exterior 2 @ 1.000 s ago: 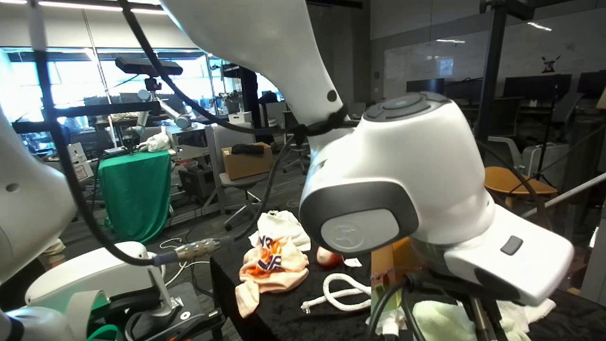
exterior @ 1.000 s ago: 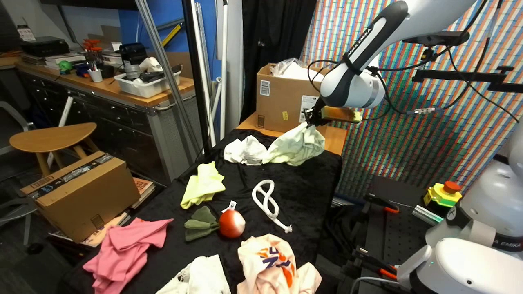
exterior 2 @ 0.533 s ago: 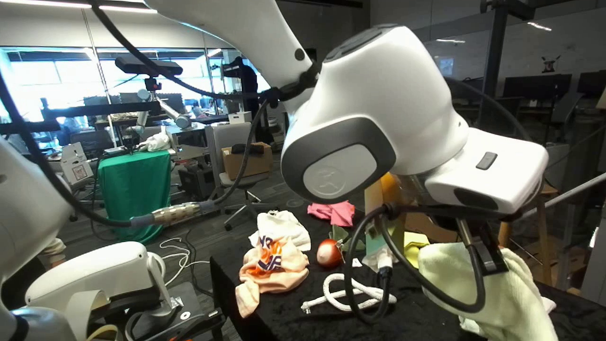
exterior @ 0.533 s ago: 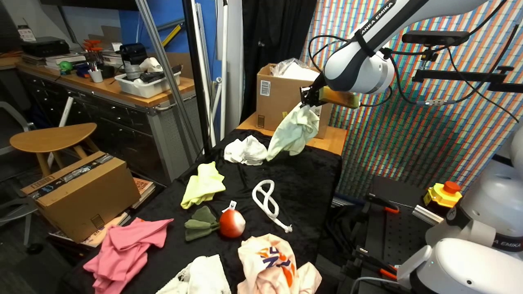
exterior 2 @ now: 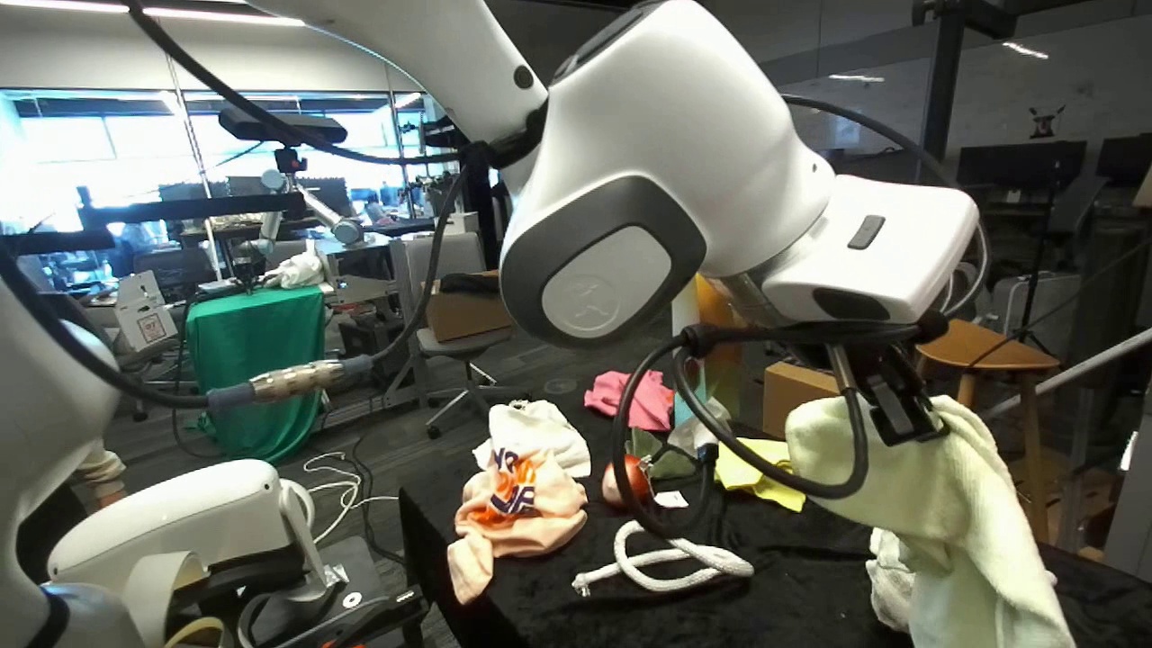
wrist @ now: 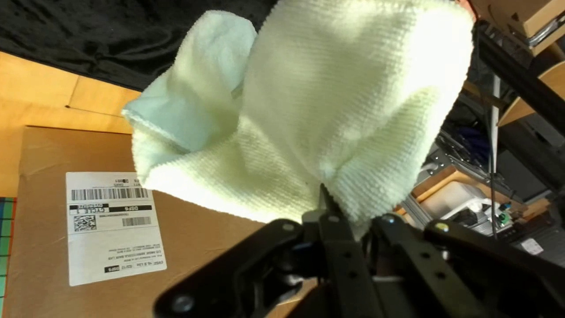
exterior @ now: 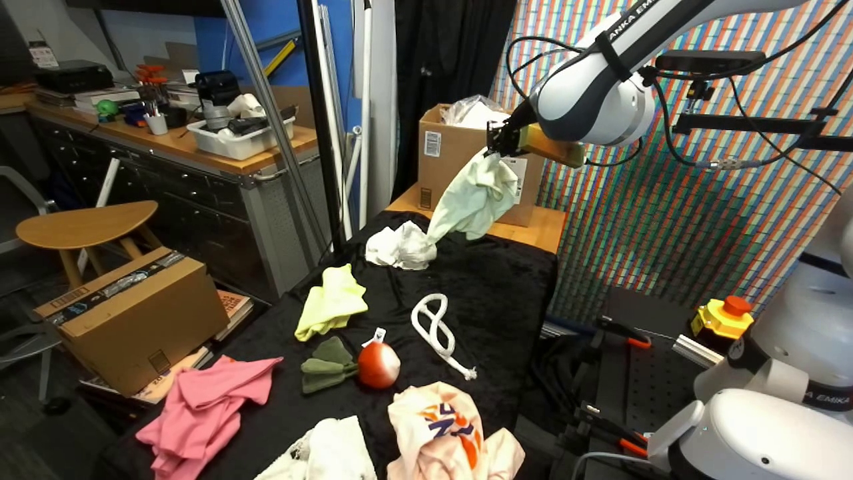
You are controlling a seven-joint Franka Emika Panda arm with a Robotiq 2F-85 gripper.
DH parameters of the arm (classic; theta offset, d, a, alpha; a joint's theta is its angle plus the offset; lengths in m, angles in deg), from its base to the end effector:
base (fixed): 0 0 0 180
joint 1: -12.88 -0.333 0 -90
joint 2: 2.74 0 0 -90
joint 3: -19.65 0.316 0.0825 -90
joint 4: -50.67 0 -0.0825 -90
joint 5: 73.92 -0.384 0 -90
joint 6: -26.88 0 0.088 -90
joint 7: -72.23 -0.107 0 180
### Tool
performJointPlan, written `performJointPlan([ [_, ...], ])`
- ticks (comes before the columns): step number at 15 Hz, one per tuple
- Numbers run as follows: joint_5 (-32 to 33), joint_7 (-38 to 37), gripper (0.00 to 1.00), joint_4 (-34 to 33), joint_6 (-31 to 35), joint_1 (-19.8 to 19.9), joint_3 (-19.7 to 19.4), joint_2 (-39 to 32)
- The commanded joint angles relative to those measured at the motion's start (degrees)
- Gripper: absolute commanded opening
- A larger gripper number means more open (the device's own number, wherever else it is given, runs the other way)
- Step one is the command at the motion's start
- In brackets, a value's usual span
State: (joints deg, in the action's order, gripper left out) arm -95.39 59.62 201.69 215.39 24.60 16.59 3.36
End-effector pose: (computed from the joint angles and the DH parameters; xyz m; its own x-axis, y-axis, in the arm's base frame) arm 0.4432 -0.1559 0.3679 0.4247 -0.6908 0.5852 -0.6345 -0.6882 -0.3518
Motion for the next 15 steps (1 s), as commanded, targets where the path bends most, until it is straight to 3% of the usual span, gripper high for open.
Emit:
performJointPlan([
  [1, -0.69, -0.56, 0.09, 2.53, 3.40, -0.66, 2.35, 3.30],
  [4, -0.87, 0.21, 0.08, 3.85, 4.12, -0.18, 5.77, 5.38],
  [9, -1.69, 0.42, 0.09, 7.22, 2.83, 3.10, 16.00, 10.21],
  [12, -2.96, 1.33, 0.09, 6.29, 1.83, 5.75, 24.46, 11.10],
  [15, -3.44, 0.42, 0.10, 6.55, 0.31, 10.82, 36.03, 13.39],
])
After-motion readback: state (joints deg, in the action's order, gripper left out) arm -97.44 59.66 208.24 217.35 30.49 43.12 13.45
